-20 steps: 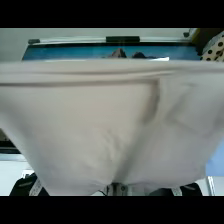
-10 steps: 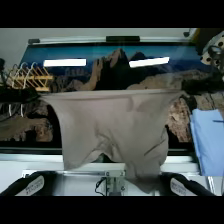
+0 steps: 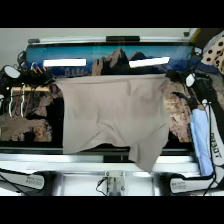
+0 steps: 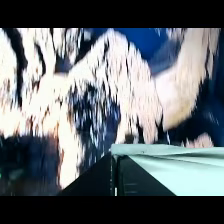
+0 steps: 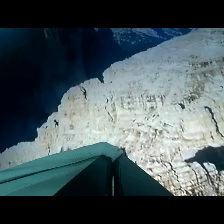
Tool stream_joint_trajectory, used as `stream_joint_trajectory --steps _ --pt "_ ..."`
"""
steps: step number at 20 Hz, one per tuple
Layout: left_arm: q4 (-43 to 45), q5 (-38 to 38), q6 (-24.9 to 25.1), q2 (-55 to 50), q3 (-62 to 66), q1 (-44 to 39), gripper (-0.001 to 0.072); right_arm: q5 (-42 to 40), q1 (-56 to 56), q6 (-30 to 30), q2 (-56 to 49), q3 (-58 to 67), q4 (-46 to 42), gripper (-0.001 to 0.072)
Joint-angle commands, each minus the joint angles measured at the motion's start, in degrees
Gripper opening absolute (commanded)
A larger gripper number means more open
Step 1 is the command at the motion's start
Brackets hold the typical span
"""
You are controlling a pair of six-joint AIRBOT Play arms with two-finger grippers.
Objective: Fold the shirts.
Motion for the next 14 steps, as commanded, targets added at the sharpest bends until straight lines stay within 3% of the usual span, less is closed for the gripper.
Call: stream_joint_trajectory --steps 1,6,7,10,12,14 --pt "-1.36 2.69 -0.02 -5.92 1.77 -0.94 0.0033 -2.97 0.87 1.42 -4.13 0.07 3.10 0.0062" --pt "-5.84 -1.16 1.31 -8.24 2.45 -2.03 0.0033 3.32 0.83 1.25 -4.24 0.20 4.44 0.0062" --pt "-3.67 -4.90 3.80 -7.54 3.41 -2.03 0.0032 5.16 0.70 1.14 -3.21 0.20 3.61 0.0062" --pt "10.14 -18.82 -0.52 -5.18 3.82 -2.10 0.0031 16.68 0.61 0.92 -0.31 0.17 -4.48 0.0062" --pt "12.83 -29.35 -0.11 -5.09 3.21 -2.14 0.0032 27.12 0.63 0.15 -0.44 0.17 -3.41 0.0061" --pt "12.83 -32.00 0.00 -5.09 0.09 -2.58 0.0032 34.42 1.09 -3.48 -0.81 -0.46 -3.74 0.0062"
